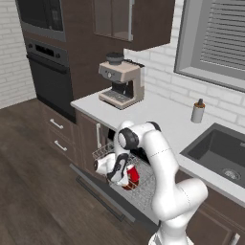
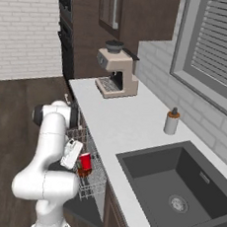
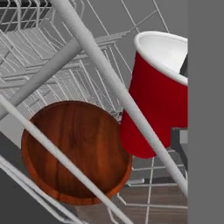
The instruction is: Pick up the cup and bowl from the counter, place them in the dishwasher, and close the dishwasher door.
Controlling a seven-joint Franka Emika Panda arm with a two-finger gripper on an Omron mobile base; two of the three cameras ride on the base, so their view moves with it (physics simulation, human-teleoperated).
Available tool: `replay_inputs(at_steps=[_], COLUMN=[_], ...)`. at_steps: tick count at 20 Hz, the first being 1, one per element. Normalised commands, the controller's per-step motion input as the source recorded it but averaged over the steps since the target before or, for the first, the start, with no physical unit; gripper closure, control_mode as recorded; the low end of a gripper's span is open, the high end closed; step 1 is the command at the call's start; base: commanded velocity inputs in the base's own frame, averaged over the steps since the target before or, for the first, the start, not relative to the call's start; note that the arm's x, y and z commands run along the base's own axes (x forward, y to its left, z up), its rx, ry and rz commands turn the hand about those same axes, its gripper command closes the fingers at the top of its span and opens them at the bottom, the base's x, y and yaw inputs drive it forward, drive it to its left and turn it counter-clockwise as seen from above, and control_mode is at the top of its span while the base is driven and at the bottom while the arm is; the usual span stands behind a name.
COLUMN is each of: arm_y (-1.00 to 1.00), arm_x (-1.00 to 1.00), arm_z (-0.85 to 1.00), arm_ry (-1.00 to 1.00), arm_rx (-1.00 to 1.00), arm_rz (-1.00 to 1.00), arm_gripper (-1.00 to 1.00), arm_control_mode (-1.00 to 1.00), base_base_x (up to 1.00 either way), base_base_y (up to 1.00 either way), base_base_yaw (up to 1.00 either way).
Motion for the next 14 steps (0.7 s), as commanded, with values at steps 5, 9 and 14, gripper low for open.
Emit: replay_inputs(at_steps=[5, 9, 14], arm_y=[-0.19, -0.04, 0.0], arm_x=[0.26, 0.05, -0.61], arm_z=[-0.44, -0.76, -0.91], arm_ry=[0.01, 0.08, 0.07], arm_rx=[0.03, 0.1, 0.13], arm_rz=[0.13, 0.16, 0.16], arm_gripper=[1.0, 1.0, -1.0], arm_control_mode=[-1.0, -1.0, -1.0], base_base_x=[0.0, 0.0, 0.0], base_base_y=[0.0, 0.0, 0.0], base_base_yaw=[0.0, 0.0, 0.0])
